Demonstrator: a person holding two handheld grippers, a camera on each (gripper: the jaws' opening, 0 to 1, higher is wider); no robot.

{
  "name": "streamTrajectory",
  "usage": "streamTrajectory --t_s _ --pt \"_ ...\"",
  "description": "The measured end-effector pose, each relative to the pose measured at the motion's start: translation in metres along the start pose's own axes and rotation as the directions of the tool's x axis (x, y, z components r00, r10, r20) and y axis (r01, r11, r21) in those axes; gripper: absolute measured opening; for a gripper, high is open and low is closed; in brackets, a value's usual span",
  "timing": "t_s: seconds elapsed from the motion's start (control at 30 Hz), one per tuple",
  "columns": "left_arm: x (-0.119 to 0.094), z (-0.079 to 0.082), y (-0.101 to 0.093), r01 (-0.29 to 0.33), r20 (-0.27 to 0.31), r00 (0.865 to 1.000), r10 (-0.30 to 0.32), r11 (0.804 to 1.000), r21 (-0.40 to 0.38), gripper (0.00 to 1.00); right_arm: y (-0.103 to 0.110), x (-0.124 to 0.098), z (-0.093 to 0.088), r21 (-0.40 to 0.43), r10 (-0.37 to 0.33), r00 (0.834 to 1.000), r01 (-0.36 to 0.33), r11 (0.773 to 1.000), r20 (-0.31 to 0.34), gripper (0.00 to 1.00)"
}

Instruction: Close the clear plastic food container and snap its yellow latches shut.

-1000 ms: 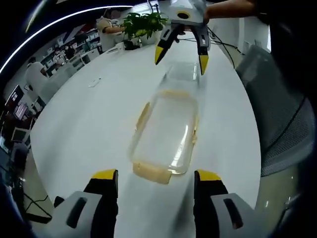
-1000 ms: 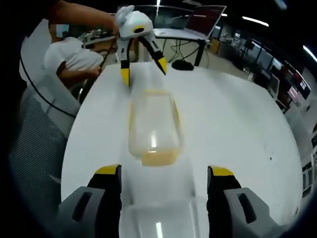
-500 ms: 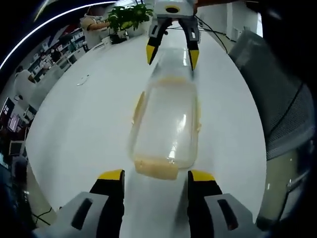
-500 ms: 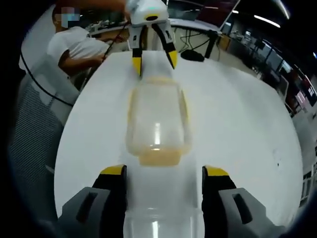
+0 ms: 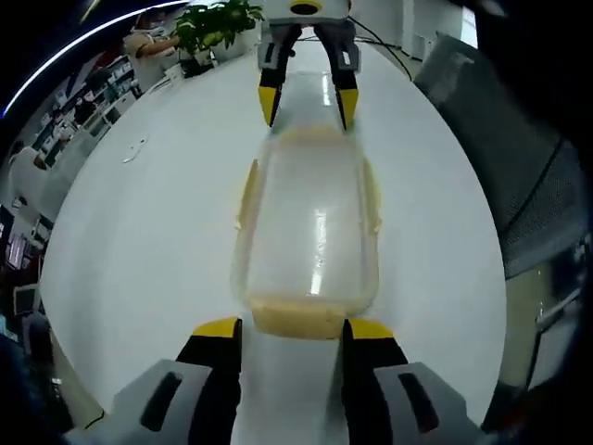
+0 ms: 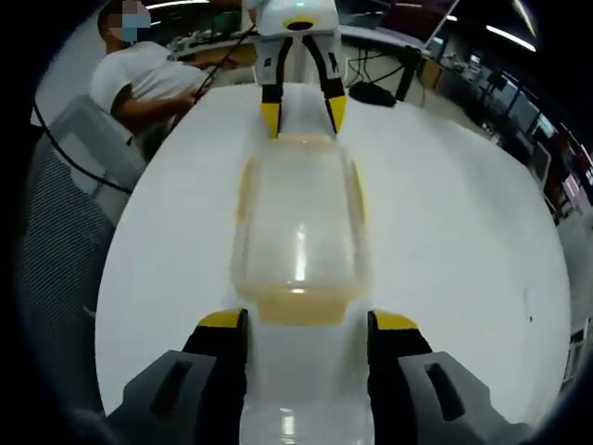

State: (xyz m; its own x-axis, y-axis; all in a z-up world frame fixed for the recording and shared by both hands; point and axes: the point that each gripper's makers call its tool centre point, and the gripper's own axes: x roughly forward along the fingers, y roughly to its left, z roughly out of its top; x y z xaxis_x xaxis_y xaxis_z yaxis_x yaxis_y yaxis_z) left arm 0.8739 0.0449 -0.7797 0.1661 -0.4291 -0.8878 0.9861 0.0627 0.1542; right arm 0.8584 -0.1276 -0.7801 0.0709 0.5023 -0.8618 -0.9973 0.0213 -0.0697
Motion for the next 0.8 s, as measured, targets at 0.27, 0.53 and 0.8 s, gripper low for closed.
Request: streamTrajectory --t_s 0.27,0.53,0.8 --pt "0.004 -0.003 0.002 0.044 0.001 0.999 -0.044 0.999 -0.008 0.37 0.000 0.009 -0.002 0.014 0.011 0.999 -0.011 1.000 -0.031 0.44" --pt "0.008 0.000 -0.002 0.111 0.006 0.994 -0.111 0.994 -0.007 0.35 0.000 0.012 0.000 0.022 0.043 0.998 -0.042 0.999 -0.040 0.40" --pt "0.007 0.004 -0.006 0.122 0.007 0.993 -0.122 0.992 -0.014 0.34 0.001 0.012 0.000 0.025 0.056 0.998 -0.055 0.998 -0.043 0.37"
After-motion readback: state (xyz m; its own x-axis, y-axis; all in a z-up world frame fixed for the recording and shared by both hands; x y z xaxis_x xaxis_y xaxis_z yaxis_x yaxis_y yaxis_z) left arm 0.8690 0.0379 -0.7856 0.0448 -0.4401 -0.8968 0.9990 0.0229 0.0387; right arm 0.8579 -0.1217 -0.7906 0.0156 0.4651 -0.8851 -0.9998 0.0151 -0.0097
